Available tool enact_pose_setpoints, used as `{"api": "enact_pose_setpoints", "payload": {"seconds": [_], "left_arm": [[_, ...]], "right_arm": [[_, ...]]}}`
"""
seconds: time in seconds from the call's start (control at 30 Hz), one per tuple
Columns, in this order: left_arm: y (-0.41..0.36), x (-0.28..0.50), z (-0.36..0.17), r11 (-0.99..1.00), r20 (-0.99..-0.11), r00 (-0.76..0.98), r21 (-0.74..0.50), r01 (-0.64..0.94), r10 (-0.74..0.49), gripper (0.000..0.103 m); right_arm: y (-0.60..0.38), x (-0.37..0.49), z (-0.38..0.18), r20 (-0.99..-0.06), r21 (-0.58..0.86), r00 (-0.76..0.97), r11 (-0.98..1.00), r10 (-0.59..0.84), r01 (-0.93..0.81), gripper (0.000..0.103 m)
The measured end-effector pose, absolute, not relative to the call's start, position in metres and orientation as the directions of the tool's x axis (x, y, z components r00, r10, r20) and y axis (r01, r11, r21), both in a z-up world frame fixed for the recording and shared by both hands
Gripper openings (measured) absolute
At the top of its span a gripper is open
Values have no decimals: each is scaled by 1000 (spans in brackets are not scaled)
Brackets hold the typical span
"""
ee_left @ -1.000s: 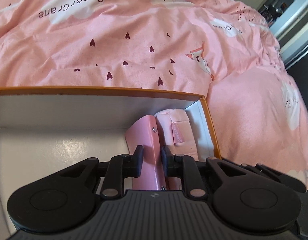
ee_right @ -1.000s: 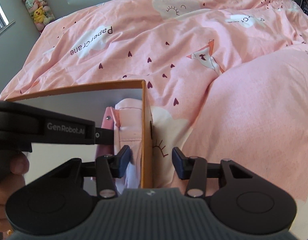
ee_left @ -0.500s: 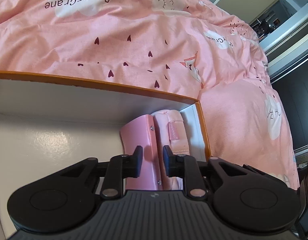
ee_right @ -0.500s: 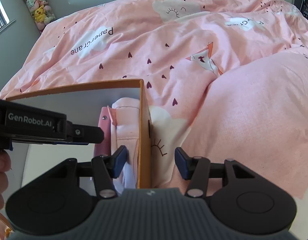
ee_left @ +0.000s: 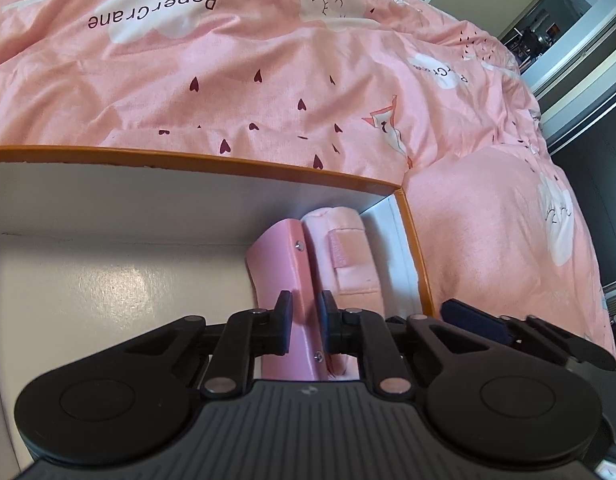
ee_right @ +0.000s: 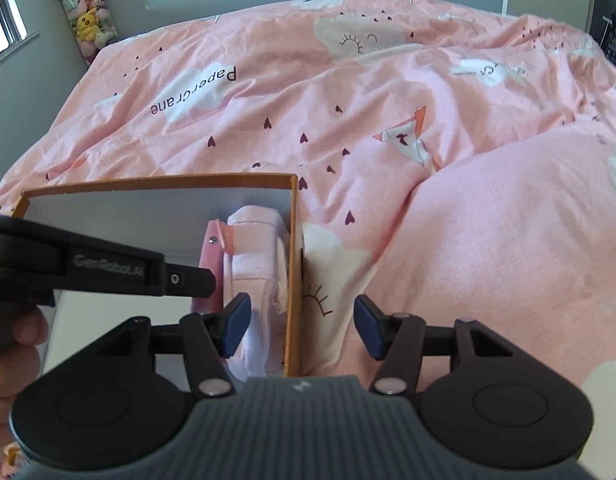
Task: Organize objects
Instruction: 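Lower the pink case beside the pouch and open the left gripper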
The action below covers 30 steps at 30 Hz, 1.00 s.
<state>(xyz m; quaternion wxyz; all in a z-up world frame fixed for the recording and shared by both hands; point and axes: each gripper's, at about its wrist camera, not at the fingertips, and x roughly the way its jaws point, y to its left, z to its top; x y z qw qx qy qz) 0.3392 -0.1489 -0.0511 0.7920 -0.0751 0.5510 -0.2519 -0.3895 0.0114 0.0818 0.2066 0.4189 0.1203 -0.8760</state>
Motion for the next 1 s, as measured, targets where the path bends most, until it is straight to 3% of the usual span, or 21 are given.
{"api": "enact_pose_setpoints", "payload": {"seconds": [0.2, 0.5, 0.73, 1.0], "left_arm": [[-158, 340, -55, 870, -843, 270, -381, 313, -466, 21], [-178, 340, -54, 875, -864, 291, -284, 391, -410, 21], [-199, 325, -50, 824, -868, 358, -97, 558, -344, 21], [-180, 335, -49, 854, -861, 321, -214, 475, -394, 25]], "right_arm": [[15, -388, 77, -791, -38, -556, -887, -255, 460, 59], [19, -388, 73, -802, -2, -538, -898, -262, 439, 59], [15, -385, 69, -810, -3, -525, -892, -263, 451, 59], [17, -384, 69, -806, -1, -529, -894, -263, 447, 59]]}}
